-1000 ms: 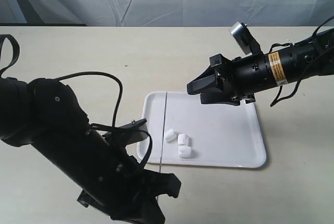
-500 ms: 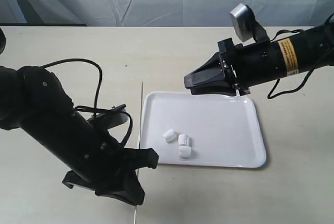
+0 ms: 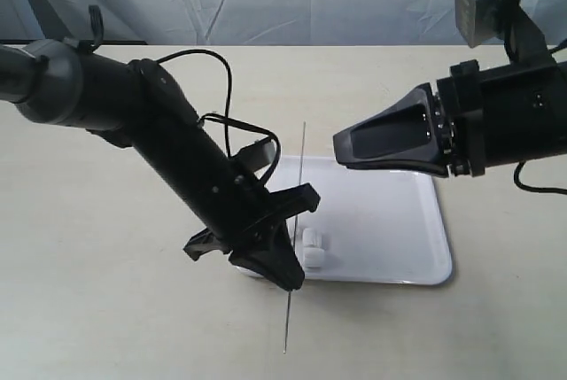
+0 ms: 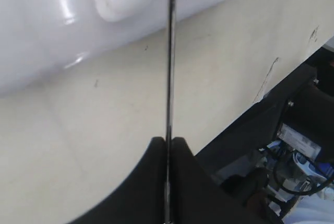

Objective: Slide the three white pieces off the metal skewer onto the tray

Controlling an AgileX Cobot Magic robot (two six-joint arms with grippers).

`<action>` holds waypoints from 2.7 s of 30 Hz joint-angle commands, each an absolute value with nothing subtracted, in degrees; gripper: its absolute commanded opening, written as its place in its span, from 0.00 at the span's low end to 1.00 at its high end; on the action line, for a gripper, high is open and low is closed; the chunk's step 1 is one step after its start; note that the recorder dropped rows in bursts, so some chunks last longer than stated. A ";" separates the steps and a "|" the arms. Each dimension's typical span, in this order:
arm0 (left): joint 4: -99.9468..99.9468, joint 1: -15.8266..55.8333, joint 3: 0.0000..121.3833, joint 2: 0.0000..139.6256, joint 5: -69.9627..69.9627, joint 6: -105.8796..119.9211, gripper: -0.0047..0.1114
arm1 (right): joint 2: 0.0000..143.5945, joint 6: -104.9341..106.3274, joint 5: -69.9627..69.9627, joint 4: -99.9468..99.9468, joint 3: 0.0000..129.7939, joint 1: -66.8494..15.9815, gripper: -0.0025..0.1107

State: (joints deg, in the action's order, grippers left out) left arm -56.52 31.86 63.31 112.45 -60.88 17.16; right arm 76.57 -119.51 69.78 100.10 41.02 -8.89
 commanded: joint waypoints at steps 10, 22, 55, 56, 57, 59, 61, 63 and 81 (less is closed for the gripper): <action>-52.23 31.55 67.93 115.36 -59.93 13.72 0.18 | 70.26 -120.57 69.96 99.95 36.72 -8.66 0.29; -48.09 31.55 67.03 111.10 -58.04 13.30 0.18 | 67.63 -119.80 69.96 99.95 36.72 -8.66 0.29; 38.33 48.15 43.94 45.56 -36.36 -45.09 0.04 | 49.76 -103.07 33.92 99.95 31.57 -8.66 0.02; 39.99 48.15 42.03 43.25 -33.04 -45.31 0.04 | 46.84 -101.87 32.32 99.95 31.17 -8.66 0.02; 41.48 48.15 39.85 40.39 -28.99 -45.31 0.04 | 44.51 -101.01 30.44 99.95 31.05 -8.66 0.02; 45.10 48.15 36.96 35.85 -24.80 -45.31 0.04 | 38.84 -100.37 26.61 99.95 31.02 -8.66 0.02; 48.48 48.15 34.97 32.00 -25.98 -45.31 0.04 | 34.15 -100.08 23.25 99.95 30.92 -8.66 0.02; 51.38 48.15 33.70 29.29 -30.98 -45.31 0.04 | 30.08 -99.60 19.86 99.95 30.53 -8.66 0.02; 30.85 47.54 18.64 17.58 -19.02 -28.14 0.04 | 17.52 -104.02 13.35 99.95 19.53 -8.66 0.02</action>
State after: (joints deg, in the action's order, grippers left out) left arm 41.18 47.80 20.75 18.67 -25.63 -37.14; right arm 18.07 -102.26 13.14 100.00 21.15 -8.89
